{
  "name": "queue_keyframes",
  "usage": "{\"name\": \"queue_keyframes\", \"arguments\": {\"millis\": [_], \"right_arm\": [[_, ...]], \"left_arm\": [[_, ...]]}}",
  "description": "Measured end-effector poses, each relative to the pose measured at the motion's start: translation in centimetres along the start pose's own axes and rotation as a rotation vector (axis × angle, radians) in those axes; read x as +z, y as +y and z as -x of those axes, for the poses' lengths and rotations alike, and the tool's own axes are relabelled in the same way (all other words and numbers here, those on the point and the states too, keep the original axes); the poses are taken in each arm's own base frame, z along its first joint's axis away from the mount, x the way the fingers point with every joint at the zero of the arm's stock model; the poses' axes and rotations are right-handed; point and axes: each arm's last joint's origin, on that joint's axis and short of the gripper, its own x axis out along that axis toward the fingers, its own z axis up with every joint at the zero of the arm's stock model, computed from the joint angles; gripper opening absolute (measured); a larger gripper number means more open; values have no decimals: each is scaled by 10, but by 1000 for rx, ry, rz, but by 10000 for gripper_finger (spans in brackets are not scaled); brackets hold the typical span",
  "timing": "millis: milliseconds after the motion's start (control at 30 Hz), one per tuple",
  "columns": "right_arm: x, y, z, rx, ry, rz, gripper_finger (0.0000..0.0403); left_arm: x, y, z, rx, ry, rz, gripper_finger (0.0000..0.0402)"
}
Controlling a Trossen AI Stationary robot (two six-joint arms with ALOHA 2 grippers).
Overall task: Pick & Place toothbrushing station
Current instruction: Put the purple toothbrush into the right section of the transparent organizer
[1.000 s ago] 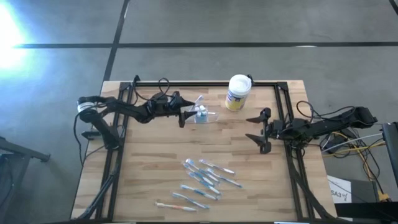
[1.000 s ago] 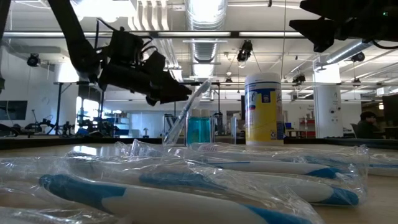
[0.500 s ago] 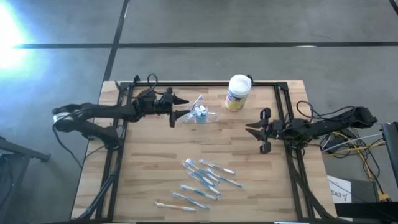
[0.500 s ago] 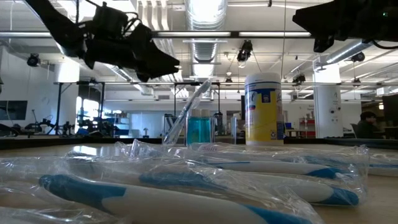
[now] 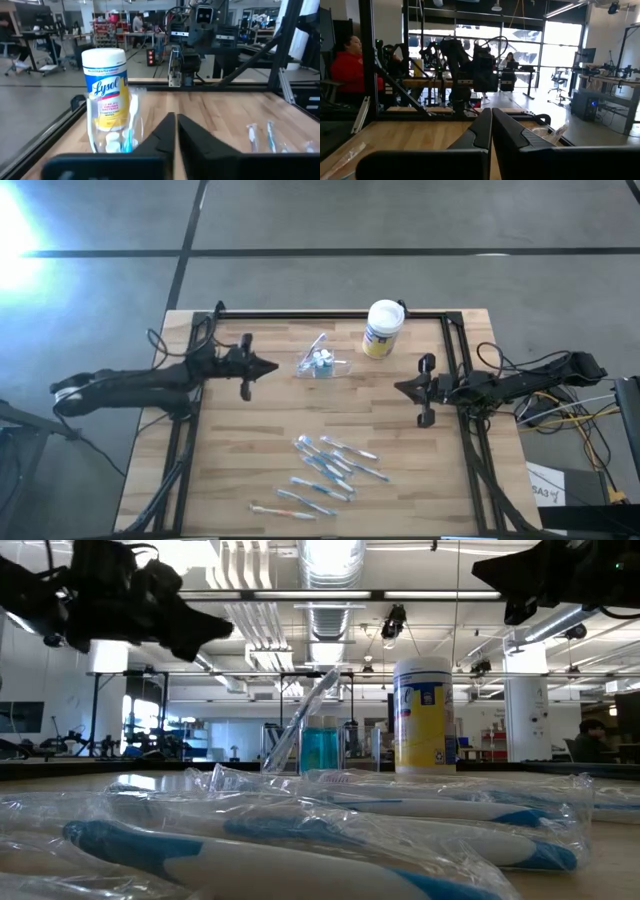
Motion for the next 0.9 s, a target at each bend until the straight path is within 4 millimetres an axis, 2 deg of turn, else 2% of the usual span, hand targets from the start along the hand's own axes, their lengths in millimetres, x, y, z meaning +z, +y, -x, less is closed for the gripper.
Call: {"name": "queue_keyframes", "arguments": {"millis": [233, 533, 667, 900], "right_arm": [[4, 0, -1, 2, 3, -21, 8], [13, 1, -5, 12, 19, -70, 12], [16, 1, -6, 12, 12, -69, 38], [11, 1, -5, 14, 36, -69, 116]], "left_arm": [[-17, -10, 23, -16, -29, -41, 7], [-32, -17, 38, -26, -47, -12, 14], [-34, -18, 39, -26, -46, -4, 10], [-35, -18, 39, -25, -44, -3, 10]]}}
